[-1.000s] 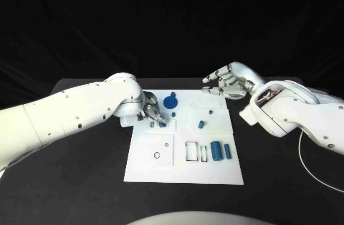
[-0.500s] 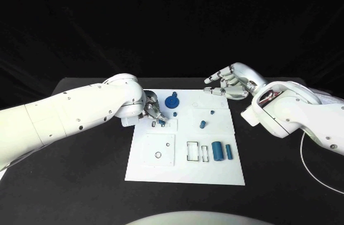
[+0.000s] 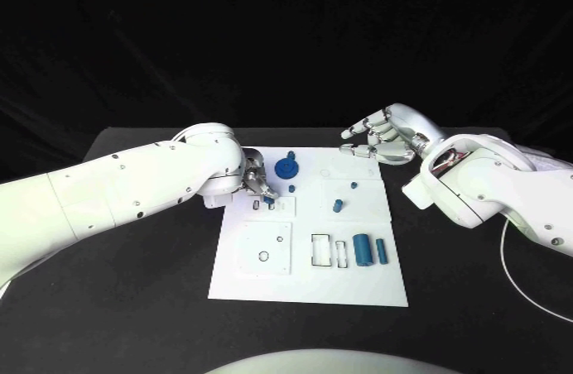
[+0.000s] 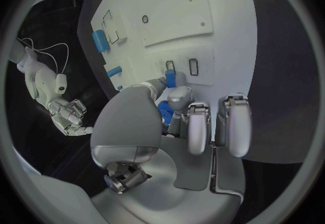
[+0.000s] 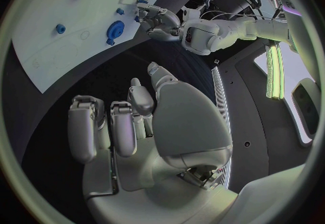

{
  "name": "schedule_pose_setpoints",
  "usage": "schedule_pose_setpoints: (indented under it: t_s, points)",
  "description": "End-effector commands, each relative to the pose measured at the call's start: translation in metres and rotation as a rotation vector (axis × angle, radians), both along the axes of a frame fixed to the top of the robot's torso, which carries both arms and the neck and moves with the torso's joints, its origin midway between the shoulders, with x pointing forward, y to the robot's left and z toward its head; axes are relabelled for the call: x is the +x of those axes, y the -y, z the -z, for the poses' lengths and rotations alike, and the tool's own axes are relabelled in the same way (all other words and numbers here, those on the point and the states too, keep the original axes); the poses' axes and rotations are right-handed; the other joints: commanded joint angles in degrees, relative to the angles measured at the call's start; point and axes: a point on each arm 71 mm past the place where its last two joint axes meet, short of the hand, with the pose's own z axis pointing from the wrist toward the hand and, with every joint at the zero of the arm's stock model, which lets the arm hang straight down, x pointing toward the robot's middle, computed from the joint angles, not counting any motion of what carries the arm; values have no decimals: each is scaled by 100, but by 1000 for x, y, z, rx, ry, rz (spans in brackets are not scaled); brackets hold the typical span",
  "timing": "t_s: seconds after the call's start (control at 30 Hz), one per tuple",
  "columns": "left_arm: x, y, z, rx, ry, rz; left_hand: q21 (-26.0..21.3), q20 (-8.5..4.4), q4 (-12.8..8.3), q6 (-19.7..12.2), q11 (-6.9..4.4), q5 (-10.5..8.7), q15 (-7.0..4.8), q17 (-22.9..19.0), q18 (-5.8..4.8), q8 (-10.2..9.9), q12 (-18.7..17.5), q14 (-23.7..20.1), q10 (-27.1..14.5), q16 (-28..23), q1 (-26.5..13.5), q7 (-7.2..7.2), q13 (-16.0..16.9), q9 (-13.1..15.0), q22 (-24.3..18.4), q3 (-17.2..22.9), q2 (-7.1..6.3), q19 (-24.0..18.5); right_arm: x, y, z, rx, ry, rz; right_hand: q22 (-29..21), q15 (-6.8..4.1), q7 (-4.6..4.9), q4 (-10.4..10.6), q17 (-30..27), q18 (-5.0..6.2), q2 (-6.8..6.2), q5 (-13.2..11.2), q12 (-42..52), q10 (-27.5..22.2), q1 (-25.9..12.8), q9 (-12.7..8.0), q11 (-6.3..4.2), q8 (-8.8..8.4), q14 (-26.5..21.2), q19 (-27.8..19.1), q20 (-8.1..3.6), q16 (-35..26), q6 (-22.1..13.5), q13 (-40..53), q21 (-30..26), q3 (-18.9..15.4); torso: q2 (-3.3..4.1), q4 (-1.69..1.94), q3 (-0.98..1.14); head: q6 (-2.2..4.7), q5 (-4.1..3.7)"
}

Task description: Assemble the parts on the task board

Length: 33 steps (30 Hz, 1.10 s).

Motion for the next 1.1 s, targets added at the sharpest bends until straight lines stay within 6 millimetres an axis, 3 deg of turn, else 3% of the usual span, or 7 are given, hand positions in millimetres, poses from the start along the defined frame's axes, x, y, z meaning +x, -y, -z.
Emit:
schedule_pose_setpoints:
  t_s: [0.03,0.3,0.43,1.1]
  points:
    - [-2,-3,6,92,-36,-7,25,28,-967,-17,2,2,8,1510,-51,39,21,602,48,17,-6,-9,-1,-9,976,988,32,362,-1,-2,1,-3,-12,-16,-5,15,-14,28,965,27,6,12,-13,-30,-41,9,-14,35,474,-36,14,-33,32,-5,-18,5,1,5,1,-12,8]
    - [-6,-2,9,110,-68,19,35,28,-988,-18,0,0,7,1510,-55,46,42,602,63,17,-14,-12,22,-4,992,1003,24,369,-1,-3,1,-4,-13,-20,-9,14,-15,38,964,28,15,15,-1,-25,-45,9,-16,34,474,-38,14,-35,35,0,-21,3,1,-14,4,-10,24]
    - [-8,-2,10,119,-79,30,36,26,-1014,-16,-3,1,5,1510,-55,54,57,602,75,17,-25,-15,38,2,994,1024,12,370,-1,-3,1,-4,-14,-20,-9,13,-16,39,962,28,18,18,2,-24,-43,9,-16,34,474,-37,13,-36,36,1,-21,4,-2,-1,3,-7,22]
    - [-7,-1,11,121,-88,30,-15,21,-1020,10,-9,-10,-1,1510,-38,100,77,602,106,17,-200,-25,45,35,924,1090,41,337,-1,-4,1,-3,-12,-23,-15,12,-17,41,957,29,22,25,-13,-31,-40,8,-18,34,473,-40,13,-40,37,-9,-25,4,-3,-7,4,-34,45]
